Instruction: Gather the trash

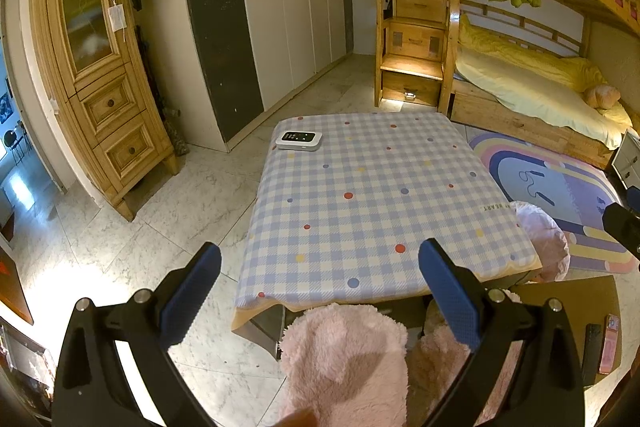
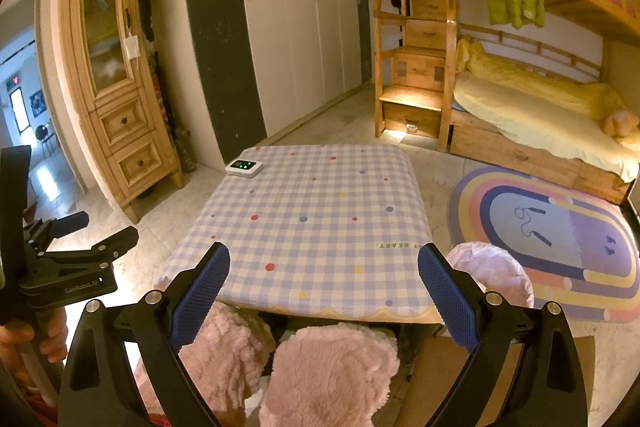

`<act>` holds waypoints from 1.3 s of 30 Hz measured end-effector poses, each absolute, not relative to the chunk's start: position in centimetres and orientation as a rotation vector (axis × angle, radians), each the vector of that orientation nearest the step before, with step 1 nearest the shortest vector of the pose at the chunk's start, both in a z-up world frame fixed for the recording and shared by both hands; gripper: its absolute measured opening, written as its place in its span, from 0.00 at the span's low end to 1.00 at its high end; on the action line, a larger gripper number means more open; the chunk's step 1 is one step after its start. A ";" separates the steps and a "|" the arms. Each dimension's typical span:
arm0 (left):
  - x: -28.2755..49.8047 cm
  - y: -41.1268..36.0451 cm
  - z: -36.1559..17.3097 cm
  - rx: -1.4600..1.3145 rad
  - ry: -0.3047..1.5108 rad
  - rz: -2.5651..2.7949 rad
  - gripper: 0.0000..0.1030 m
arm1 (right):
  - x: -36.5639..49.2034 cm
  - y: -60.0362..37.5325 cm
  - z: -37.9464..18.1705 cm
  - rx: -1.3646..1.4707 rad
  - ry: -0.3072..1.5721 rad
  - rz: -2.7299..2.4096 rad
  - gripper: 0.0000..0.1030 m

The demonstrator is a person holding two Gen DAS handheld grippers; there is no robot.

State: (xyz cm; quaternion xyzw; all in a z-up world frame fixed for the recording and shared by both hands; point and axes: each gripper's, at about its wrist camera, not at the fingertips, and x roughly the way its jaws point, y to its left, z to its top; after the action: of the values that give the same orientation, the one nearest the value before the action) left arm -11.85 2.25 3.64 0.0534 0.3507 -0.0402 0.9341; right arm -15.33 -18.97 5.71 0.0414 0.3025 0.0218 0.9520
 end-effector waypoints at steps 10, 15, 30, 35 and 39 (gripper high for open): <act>-11.9 2.1 3.7 0.110 0.718 -0.080 0.93 | -15.4 -18.8 5.4 0.086 0.621 0.050 0.91; -11.8 2.2 3.8 0.111 0.720 -0.081 0.93 | -15.4 -18.9 5.3 0.086 0.623 0.053 0.91; -11.8 2.2 3.9 0.112 0.720 -0.081 0.93 | -15.4 -19.0 5.4 0.088 0.623 0.056 0.91; -11.8 2.1 3.9 0.113 0.721 -0.082 0.93 | -15.4 -18.9 5.3 0.089 0.625 0.055 0.91; -11.8 2.2 3.8 0.113 0.723 -0.083 0.93 | -15.4 -19.1 5.3 0.090 0.625 0.056 0.91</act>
State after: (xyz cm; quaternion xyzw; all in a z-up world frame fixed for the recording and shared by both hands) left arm -11.82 2.19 3.78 0.0552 0.3536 -0.0403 0.9329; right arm -15.41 -19.11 5.28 0.0441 0.3072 0.0277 0.9502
